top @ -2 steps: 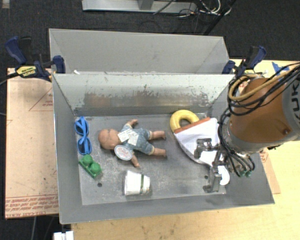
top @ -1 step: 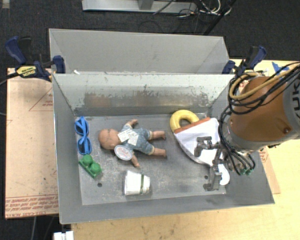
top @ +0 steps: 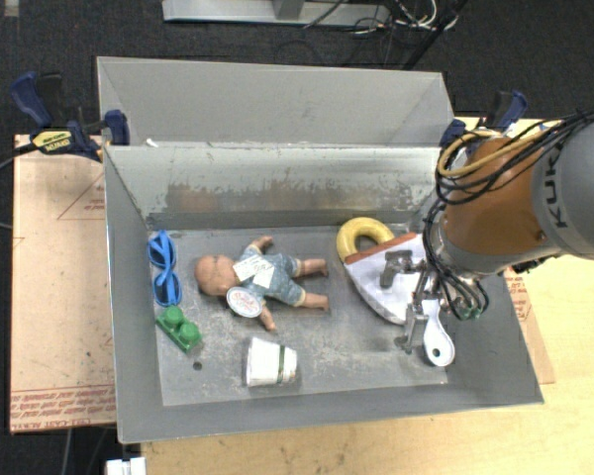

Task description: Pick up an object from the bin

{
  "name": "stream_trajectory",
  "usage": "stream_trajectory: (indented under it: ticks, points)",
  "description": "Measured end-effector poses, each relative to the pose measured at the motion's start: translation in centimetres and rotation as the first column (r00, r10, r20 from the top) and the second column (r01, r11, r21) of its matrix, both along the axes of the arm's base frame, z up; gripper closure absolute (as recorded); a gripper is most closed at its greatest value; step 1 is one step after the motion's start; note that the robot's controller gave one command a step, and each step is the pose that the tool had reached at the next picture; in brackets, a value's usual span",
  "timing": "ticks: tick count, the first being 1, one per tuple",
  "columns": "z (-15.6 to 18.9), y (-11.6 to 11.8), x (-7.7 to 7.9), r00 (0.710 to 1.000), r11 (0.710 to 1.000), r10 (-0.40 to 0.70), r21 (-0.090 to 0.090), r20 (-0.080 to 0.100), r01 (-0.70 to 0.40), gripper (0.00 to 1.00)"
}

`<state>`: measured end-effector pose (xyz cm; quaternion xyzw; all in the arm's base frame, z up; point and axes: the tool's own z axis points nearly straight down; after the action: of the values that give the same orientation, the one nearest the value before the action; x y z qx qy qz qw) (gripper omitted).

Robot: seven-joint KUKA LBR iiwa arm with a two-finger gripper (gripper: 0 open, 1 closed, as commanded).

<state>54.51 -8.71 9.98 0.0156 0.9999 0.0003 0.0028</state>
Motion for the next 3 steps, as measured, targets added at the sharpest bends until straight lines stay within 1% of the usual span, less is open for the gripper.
stream_trajectory:
  ticks: [1,2,3]
  points:
    - [-3.0,-1.1,3.9,1.0,1.0,-0.027,0.0,-0.013,0.027,0.0]
    - [-2.9,-1.2,1.2,0.983,0.983,-0.186,0.002,0.0,0.186,0.0]
    - [-2.9,-2.1,0.9,0.999,0.999,-0.043,0.0,-0.003,0.043,0.0]
